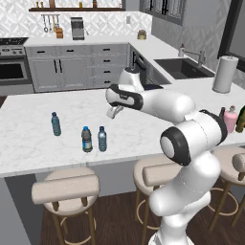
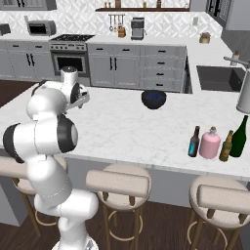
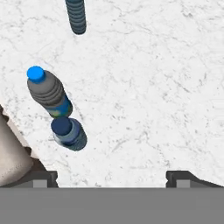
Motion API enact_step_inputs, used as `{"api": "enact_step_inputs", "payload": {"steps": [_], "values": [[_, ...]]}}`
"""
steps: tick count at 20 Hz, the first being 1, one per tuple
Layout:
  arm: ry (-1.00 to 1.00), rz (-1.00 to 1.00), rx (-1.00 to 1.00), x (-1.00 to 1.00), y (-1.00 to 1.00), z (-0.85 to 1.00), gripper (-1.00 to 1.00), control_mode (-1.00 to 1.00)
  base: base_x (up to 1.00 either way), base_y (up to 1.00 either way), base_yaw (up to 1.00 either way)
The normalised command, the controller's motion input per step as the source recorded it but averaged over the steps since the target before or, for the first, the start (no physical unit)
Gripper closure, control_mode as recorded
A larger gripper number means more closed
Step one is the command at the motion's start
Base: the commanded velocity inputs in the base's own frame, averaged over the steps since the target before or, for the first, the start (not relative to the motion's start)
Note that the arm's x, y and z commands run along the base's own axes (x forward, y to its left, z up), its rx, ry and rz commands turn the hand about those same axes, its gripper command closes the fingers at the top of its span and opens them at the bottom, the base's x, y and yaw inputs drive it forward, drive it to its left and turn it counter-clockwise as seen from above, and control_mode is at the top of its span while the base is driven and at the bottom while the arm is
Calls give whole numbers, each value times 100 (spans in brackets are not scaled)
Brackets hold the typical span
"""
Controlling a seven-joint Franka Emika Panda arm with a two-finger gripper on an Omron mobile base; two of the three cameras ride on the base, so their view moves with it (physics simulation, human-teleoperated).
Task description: Move the plastic bottles in the middle to the plastics group, and the glass bottles in the middle to the glass group.
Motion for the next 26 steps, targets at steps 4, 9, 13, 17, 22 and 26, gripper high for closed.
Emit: {"api": "enact_step_inputs", "payload": {"steps": [4,9,13,17,22,26], "values": [[17,-53,0,-10,-67,0,-100,-100,0,0,0],[0,-47,0,-48,-53,0,-100,-100,0,0,0],[0,-44,0,-66,-40,0,-100,-100,0,0,0],[0,-40,0,-73,-41,0,-100,-100,0,0,0],[-3,-37,0,-81,-36,0,-100,-100,0,0,0],[-5,-23,3,-83,-36,2,-100,-100,0,0,0]]}}
